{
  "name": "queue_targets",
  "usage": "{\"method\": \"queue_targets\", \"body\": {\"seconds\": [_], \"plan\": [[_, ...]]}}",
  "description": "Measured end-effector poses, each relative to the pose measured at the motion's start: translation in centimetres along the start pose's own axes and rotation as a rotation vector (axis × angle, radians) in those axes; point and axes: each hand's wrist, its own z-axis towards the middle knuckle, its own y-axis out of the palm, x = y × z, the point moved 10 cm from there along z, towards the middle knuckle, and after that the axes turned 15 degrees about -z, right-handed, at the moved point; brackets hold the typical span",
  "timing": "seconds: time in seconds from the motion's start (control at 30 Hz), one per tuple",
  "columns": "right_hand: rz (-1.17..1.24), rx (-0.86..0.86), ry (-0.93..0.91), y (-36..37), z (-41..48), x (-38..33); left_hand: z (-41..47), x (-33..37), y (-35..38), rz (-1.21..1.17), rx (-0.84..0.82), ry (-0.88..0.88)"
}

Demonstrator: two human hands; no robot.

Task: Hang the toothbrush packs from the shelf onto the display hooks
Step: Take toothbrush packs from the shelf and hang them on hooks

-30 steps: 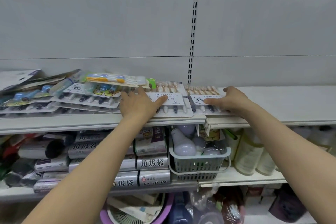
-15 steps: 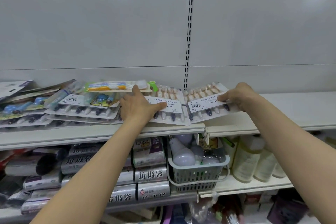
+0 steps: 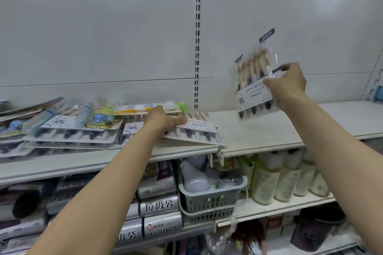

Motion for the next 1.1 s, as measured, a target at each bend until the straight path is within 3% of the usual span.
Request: {"method": "queue_targets", "body": {"seconds": [0.33, 0.5, 0.83, 1.1], "plan": [[0.049, 0.117, -0.128, -3.1, -1.5, 0.0, 0.5, 0.5, 5.5, -0.353, -0.195, -0.156], [0.121, 0.142, -0.143, -4.4, -1.7, 0.2, -0.5, 0.5, 8.4, -0.641, -0.301, -0.228], [0.164, 0.14, -0.171, -5.2, -2.3, 0.2, -1.6, 0.9, 10.4, -0.805, -0.416, -0.256], [0.211, 0.148, -0.187, -6.5, -2.3, -0.2, -1.3, 1.1, 11.1, -0.889, -0.395, -0.272]]}}
